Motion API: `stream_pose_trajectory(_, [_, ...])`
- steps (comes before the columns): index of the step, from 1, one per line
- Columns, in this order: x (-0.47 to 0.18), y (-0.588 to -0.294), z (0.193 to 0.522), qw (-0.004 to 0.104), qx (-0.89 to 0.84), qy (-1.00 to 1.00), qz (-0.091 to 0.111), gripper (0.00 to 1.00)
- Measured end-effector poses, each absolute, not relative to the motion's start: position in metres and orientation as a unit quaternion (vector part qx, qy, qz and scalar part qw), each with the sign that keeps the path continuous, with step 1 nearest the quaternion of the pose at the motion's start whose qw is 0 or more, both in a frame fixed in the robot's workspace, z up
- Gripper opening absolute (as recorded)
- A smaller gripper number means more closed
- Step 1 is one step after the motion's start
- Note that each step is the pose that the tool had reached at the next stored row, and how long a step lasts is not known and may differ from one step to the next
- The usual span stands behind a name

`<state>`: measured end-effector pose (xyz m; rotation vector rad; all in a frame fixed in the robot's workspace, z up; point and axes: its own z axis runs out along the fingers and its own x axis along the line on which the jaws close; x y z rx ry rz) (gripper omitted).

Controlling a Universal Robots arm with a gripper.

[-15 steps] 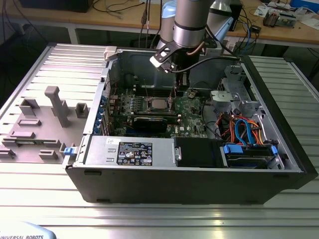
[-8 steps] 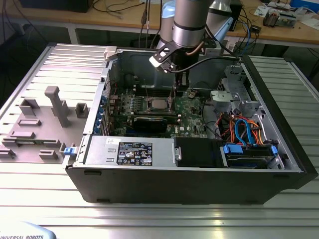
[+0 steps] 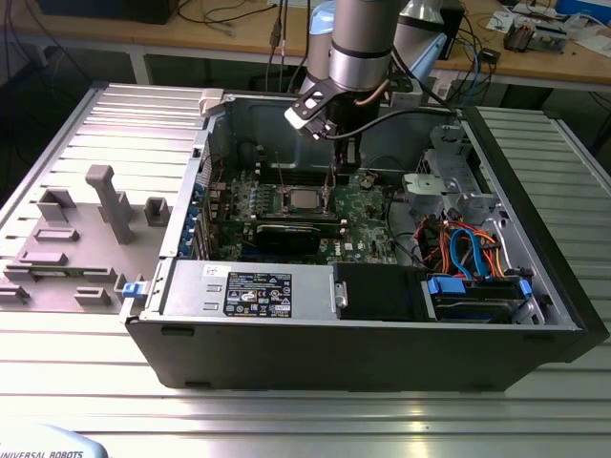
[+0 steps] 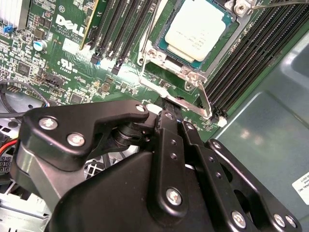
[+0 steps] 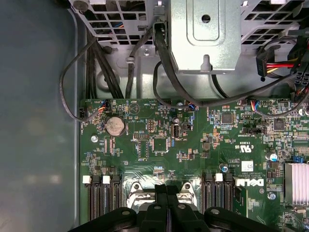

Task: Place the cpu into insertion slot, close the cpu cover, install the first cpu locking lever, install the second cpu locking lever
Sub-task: 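Close the cpu cover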

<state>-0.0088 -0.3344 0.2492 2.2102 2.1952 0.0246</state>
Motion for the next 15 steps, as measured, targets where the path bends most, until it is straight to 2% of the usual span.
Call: stream_pose_trajectory(15, [-0.0144, -0.3344, 0.2492, 0.013, 0.709, 0.705, 0.008, 0.11])
